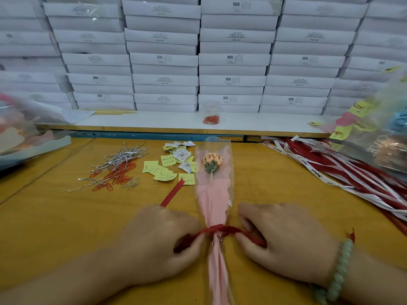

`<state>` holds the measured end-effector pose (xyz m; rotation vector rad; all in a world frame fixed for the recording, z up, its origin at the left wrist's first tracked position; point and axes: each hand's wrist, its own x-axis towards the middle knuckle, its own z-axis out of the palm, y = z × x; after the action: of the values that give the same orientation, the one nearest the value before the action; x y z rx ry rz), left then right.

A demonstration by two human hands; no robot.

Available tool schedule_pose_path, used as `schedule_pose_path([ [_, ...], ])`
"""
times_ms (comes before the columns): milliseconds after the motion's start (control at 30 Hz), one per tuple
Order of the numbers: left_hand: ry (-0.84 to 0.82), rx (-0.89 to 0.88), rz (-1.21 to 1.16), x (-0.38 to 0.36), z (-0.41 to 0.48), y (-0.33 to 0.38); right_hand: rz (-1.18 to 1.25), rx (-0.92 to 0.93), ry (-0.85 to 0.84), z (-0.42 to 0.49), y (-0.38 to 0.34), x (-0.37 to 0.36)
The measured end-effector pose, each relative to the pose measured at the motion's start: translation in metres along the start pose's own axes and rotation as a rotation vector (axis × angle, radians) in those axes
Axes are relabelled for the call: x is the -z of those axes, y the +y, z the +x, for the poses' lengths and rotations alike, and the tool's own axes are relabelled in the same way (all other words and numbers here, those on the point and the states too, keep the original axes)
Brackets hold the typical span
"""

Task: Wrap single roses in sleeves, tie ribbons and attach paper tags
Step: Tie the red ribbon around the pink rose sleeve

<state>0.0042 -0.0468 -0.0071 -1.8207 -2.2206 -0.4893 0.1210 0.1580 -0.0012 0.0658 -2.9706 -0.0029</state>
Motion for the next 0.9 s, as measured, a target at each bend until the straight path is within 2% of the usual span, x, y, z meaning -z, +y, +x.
schedule_pose_path([
  [100,0.049,0.205,-0.496,-0.004,0.003,-0.001,0.106,-0.012,-0.008,0.003,0.001,-0.001],
  [167,0.087,0.272,-0.753,-0.005,0.007,-0.002,0.141,-0.019,-0.008,0.005,0.003,-0.001],
  [233,0.110,0.276,-0.944,-0.005,0.010,-0.001,0.139,-0.009,-0.006,0.006,0.004,-0.002],
  [400,0.070,0.262,-1.251,-0.005,0.009,-0.002,0.121,0.018,0.003,0.004,0.002,-0.003],
  [533,0.106,0.335,-1.362,-0.008,0.009,-0.005,0.156,-0.016,0.011,0.005,0.003,-0.002],
  [667,0.098,0.398,-1.340,-0.010,0.009,-0.007,0.283,-0.073,-0.056,0.005,0.003,0.003],
  [733,0.074,0.393,-1.335,-0.012,0.011,-0.008,0.424,-0.094,-0.114,0.005,0.004,0.005],
  [900,0.048,0.370,-1.341,-0.017,0.014,-0.010,0.990,-0.077,-0.305,0.008,0.005,0.012],
])
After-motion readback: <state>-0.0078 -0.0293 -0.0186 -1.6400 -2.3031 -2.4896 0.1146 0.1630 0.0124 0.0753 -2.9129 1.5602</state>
